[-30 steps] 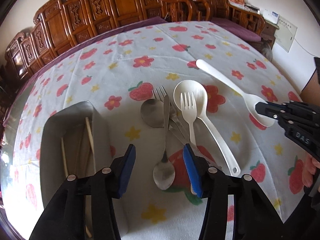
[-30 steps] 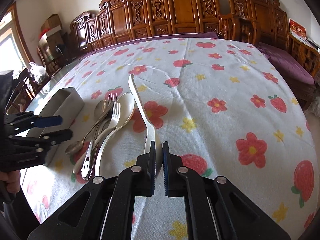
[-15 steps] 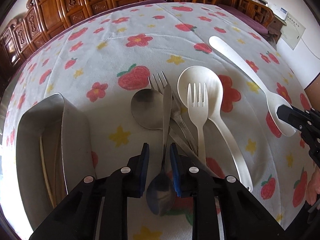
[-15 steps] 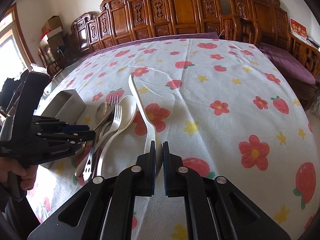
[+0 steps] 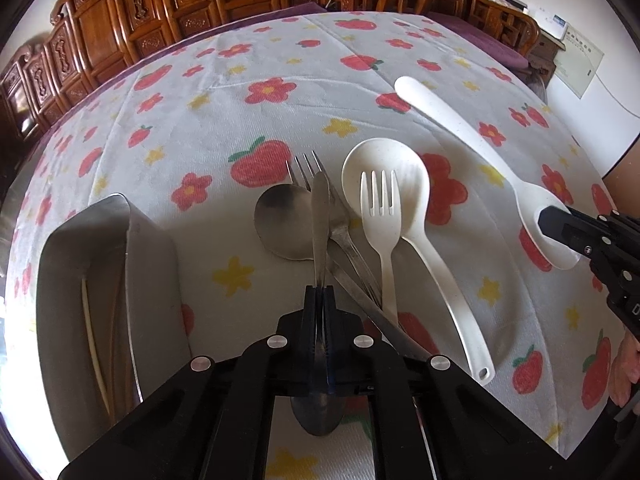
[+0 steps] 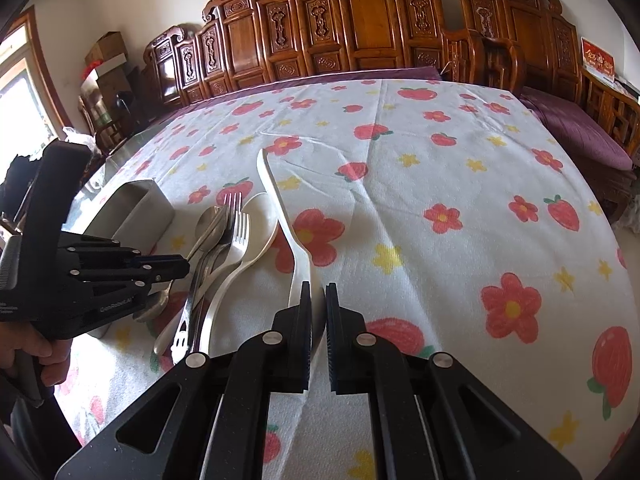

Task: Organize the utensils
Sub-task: 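Grasp a metal spoon from the pile with the left gripper, then carry the metal spoon into the metal tray and open the left gripper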

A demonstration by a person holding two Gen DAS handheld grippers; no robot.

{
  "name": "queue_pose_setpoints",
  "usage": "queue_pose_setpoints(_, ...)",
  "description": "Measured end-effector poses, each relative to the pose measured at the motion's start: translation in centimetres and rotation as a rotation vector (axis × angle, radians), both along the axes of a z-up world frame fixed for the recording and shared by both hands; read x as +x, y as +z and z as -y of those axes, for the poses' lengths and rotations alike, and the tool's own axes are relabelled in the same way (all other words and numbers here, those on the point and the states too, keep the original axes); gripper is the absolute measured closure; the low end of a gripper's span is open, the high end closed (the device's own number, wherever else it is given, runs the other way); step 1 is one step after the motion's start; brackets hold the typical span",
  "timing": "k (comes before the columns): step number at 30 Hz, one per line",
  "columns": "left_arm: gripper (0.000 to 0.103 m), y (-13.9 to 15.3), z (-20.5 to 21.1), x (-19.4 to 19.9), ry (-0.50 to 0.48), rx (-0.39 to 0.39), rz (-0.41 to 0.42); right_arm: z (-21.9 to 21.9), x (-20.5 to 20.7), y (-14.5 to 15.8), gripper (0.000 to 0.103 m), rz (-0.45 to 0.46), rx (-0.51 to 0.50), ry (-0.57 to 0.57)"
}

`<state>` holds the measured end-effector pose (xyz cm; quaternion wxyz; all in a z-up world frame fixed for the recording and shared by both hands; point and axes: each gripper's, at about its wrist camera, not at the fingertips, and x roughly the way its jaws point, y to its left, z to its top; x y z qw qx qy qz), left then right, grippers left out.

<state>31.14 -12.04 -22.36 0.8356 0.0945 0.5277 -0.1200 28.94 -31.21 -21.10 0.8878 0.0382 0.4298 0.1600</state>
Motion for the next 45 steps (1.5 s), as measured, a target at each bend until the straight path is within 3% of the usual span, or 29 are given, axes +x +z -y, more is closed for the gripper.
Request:
queue_pose_setpoints(27,0.1,8.6,-3.1,-4.8,0.015,-0.088,0.179,-3.8,-1.5,2.7,0.095,0.065,-0.016,0.066)
queue_pose_setpoints(45,0.1,8.6,-10.1,-5.2,0.123,-0.086,0.196,-7.5,-3.1,4.0,0.095,0.099,-0.036,0.131)
